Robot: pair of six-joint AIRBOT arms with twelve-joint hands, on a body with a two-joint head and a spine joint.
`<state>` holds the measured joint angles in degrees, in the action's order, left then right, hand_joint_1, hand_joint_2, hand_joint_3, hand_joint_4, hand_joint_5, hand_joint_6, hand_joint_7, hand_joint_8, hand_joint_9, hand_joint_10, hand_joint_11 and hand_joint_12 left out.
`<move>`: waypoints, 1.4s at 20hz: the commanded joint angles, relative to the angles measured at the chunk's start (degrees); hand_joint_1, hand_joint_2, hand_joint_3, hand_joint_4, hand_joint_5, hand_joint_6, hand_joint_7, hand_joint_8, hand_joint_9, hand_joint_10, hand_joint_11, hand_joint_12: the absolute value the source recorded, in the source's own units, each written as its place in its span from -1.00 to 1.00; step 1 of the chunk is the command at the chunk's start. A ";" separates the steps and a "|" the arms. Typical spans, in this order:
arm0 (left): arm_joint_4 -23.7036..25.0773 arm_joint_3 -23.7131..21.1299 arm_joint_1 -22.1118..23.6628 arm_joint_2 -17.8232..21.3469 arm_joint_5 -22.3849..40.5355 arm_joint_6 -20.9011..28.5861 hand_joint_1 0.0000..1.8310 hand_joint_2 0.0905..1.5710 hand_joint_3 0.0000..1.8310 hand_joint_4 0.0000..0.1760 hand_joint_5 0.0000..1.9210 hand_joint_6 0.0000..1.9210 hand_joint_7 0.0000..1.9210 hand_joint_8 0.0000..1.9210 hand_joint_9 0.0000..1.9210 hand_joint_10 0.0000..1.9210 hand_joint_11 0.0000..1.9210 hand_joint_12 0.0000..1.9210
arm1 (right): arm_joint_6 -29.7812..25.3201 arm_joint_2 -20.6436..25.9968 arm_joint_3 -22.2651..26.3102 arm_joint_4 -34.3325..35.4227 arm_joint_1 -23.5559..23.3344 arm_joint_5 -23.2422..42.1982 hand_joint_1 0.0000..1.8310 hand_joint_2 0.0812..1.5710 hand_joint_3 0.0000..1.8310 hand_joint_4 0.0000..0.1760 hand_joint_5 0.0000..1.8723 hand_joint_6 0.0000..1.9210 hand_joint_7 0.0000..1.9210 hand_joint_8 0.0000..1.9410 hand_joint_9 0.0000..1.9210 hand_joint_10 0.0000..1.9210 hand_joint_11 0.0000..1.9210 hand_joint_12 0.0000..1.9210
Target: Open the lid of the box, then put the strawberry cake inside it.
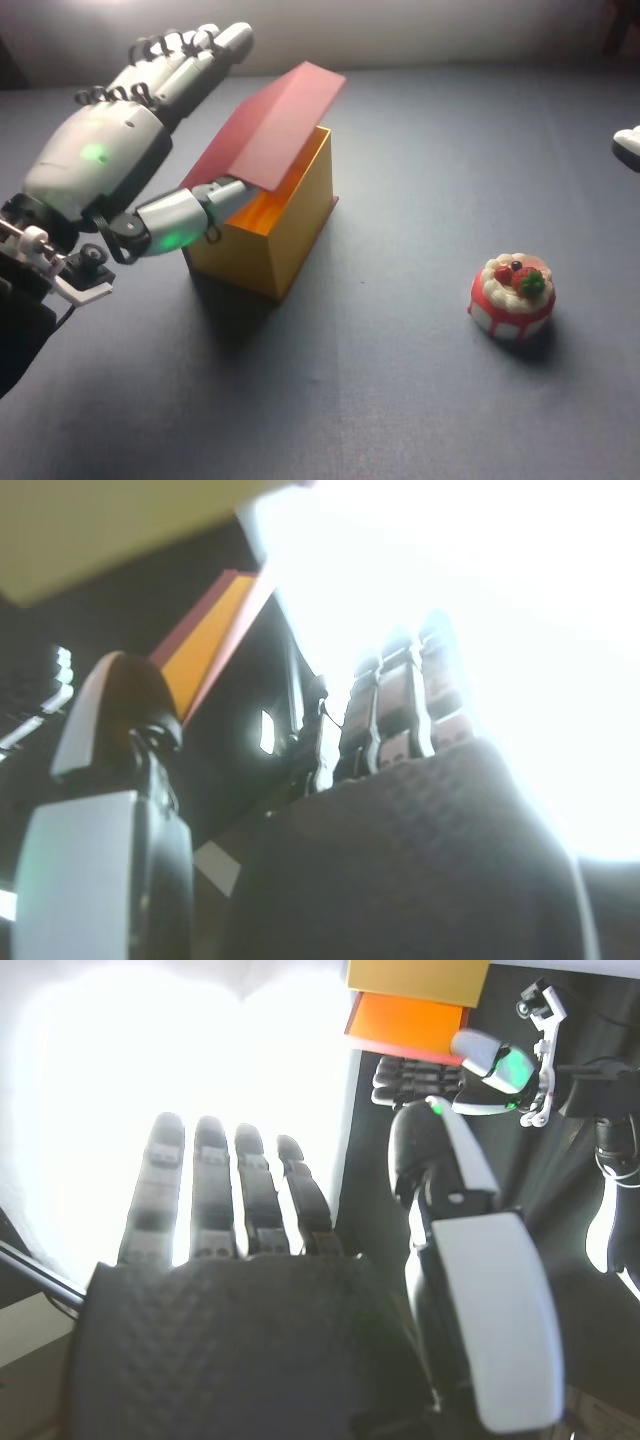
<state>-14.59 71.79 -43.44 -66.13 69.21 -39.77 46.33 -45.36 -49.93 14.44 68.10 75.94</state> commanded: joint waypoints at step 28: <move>-5.34 -0.82 -5.03 9.11 4.32 -1.56 -0.12 0.63 -1.00 0.61 -1.00 -1.00 -1.00 -1.00 -1.00 -1.00 -1.00 -1.00 | -2.32 -1.63 -2.71 -6.97 -6.46 -3.80 -0.30 0.57 -1.00 -1.00 -1.00 -1.00 -1.00 -1.00 -1.00 -1.00 -1.00 -1.00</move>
<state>-19.44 70.08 -49.21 -57.17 66.11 -41.65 44.45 -47.27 -52.80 6.52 61.17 66.67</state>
